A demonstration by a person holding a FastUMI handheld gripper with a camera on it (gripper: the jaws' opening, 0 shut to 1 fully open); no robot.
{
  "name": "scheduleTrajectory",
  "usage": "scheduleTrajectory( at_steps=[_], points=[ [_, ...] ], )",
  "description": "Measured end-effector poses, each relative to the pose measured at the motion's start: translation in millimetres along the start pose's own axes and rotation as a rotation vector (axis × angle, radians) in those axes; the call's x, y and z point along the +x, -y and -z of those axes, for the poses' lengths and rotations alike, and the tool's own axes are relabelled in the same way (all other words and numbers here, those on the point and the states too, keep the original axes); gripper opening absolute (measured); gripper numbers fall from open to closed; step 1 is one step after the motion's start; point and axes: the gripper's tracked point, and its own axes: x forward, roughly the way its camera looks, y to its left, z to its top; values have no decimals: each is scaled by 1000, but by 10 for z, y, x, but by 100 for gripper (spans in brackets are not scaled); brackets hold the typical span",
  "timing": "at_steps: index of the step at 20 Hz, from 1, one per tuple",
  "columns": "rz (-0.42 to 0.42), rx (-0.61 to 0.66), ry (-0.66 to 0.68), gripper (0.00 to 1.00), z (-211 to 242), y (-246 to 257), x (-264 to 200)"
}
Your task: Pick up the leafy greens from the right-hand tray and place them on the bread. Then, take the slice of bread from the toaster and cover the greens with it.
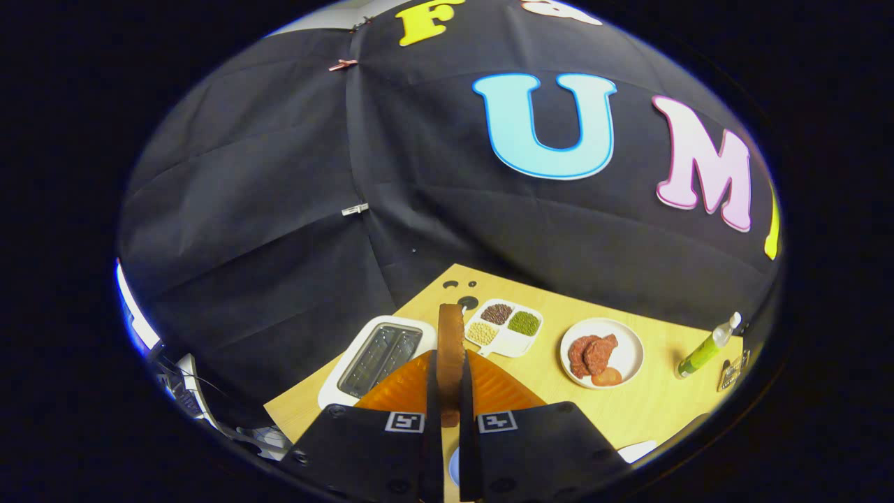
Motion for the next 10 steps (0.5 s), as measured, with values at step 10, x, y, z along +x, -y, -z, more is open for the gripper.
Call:
scheduleTrajectory(
  at_steps=[10],
  points=[
    [-65, 163, -170, 13, 1126, 285, -18]
  ],
)
